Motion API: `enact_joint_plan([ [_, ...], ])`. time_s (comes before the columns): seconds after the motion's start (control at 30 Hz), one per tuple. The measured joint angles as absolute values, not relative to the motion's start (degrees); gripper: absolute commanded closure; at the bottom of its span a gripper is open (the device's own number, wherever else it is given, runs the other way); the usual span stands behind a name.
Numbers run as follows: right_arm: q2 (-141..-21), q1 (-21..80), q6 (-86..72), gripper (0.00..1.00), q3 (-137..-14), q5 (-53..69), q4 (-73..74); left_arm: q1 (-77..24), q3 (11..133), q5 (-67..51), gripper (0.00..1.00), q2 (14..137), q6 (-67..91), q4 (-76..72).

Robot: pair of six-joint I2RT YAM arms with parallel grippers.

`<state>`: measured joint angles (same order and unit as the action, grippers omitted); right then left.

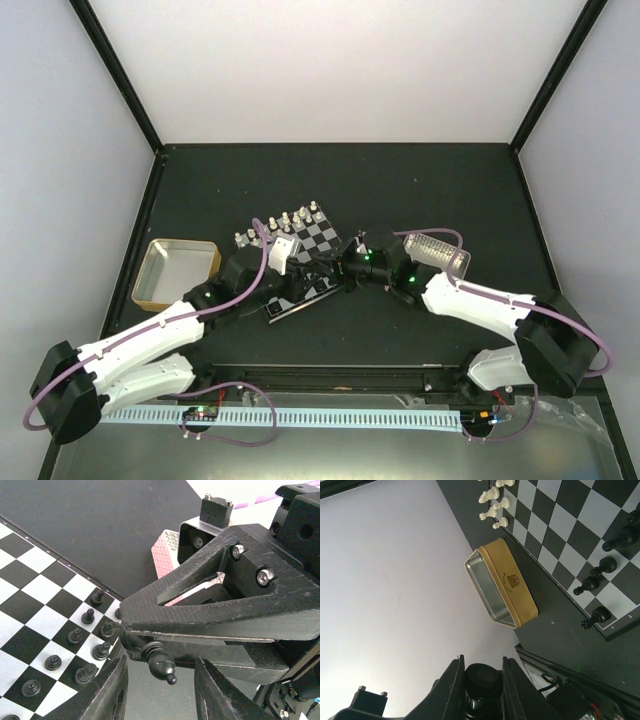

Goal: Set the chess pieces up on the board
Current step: Place the chess piece on the chessboard.

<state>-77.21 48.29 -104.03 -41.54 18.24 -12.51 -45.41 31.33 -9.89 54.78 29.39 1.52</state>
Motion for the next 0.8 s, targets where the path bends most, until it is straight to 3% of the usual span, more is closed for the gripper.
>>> enact_joint_plan([
  [0.27,-78.37,48.53,-104.07,0.89,-41.67,18.24,-13.06,-45.63,31.68,-7.42,0.71,54.63,28.38,2.09],
  [0.53,-78.83,48.80,-103.92,0.87,-41.71,18.46,-13.17,-45.74,31.79,-4.75,0.97,53.84,27.14,3.01],
  [0.6,-78.83,48.77,-103.81,0.80,-41.74,18.35,-13.10,-45.71,31.79,-4.23,0.98,53.84,26.89,3.33],
  [0.7,-78.83,48.80,-103.26,0.59,-41.74,18.33,-12.84,-45.71,32.05,-4.10,0.98,53.84,26.57,3.95],
  [0.8,-78.76,48.82,-100.75,0.46,-42.04,18.11,-11.90,-45.74,33.74,-3.20,0.98,53.84,26.33,6.02],
])
